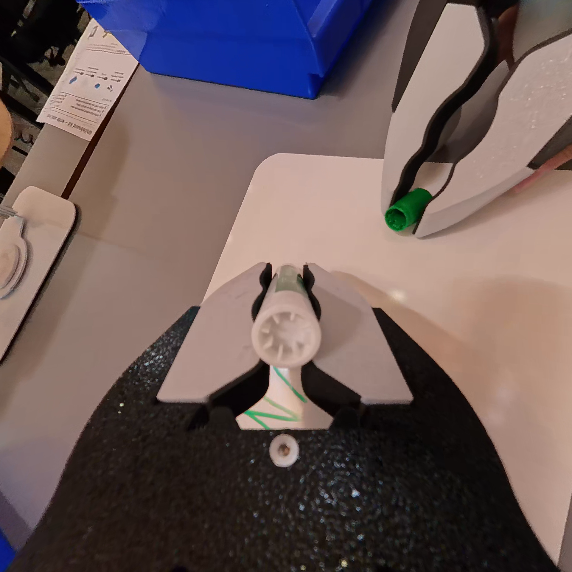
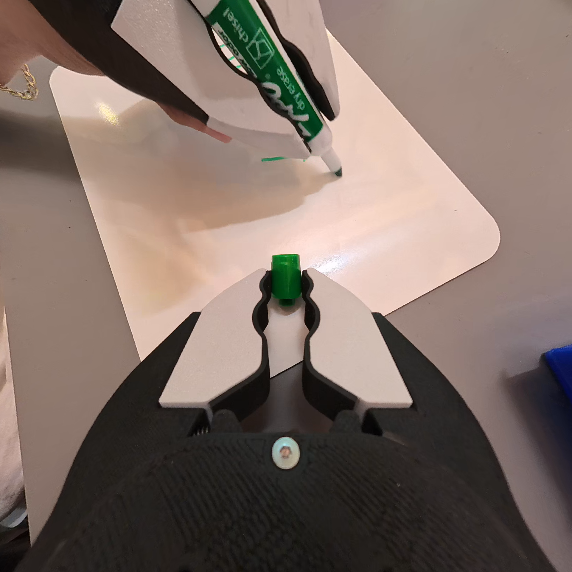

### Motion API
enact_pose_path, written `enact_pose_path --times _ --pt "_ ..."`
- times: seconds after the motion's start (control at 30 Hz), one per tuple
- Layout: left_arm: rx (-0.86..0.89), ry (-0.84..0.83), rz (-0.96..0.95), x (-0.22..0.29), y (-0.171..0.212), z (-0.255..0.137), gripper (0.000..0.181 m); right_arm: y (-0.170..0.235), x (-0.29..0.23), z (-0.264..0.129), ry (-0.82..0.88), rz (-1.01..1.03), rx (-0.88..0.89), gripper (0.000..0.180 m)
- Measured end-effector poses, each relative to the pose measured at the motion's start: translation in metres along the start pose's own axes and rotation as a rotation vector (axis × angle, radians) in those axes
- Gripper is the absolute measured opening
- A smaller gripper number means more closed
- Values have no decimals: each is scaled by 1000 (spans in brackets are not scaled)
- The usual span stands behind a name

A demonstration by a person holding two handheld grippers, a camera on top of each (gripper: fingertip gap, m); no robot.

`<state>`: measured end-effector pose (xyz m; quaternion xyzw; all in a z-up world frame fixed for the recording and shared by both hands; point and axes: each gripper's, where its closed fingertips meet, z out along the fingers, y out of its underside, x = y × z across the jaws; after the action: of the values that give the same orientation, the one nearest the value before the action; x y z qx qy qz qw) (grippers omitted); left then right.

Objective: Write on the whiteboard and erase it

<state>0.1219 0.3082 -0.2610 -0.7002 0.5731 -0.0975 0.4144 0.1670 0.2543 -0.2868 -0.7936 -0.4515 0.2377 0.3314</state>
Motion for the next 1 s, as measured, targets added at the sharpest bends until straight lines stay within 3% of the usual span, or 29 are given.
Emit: enact_pose_path --times 0.3,1.0 --pt "16 14 7 5 -7 6 20 0 0 0 1 0 0 19" --pt "-25 52 6 29 13 -30 19 0 0 0 0 -1 0 19"
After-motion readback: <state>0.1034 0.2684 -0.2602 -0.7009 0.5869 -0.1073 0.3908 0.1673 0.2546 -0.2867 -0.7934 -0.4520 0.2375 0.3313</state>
